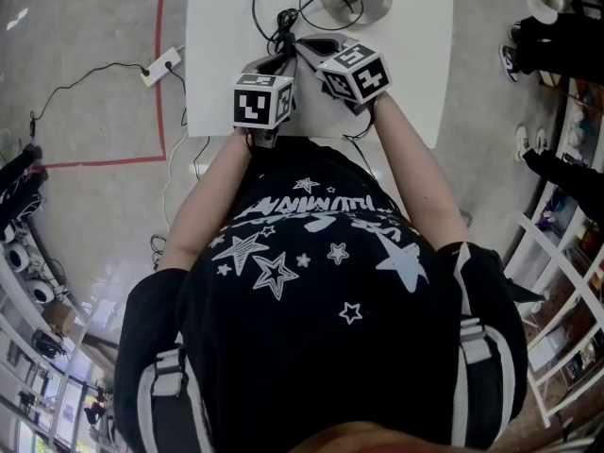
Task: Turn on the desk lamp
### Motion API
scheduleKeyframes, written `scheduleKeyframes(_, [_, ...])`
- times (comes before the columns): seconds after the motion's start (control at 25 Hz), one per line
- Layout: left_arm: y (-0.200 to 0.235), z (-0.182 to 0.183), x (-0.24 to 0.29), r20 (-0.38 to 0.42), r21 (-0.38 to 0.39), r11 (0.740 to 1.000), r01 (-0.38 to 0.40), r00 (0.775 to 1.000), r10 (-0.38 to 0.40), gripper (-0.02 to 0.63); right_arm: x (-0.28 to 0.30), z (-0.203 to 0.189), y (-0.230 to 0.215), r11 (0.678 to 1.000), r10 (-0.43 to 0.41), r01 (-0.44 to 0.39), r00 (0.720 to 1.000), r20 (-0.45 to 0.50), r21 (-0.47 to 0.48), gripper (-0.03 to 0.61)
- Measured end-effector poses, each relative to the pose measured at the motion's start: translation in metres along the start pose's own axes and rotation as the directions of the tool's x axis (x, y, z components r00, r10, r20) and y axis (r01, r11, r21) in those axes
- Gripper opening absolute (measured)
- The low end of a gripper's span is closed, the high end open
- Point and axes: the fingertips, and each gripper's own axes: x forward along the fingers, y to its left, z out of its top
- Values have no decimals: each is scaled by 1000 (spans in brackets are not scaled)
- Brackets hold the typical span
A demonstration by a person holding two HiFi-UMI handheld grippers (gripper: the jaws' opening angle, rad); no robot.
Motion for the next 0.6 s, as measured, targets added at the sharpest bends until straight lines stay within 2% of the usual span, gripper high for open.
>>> scheduleKeyframes(0.2, [1,-1,2,-20,0,999,41,999,-41,69,6,2,-6,1000,-20,20,1000,-19,-4,3])
scheduleKeyframes(0.6, [1,-1,1,-22,-4,998,55,998,-55,69,6,2,-5,1000,-6,6,1000,-23,12,3])
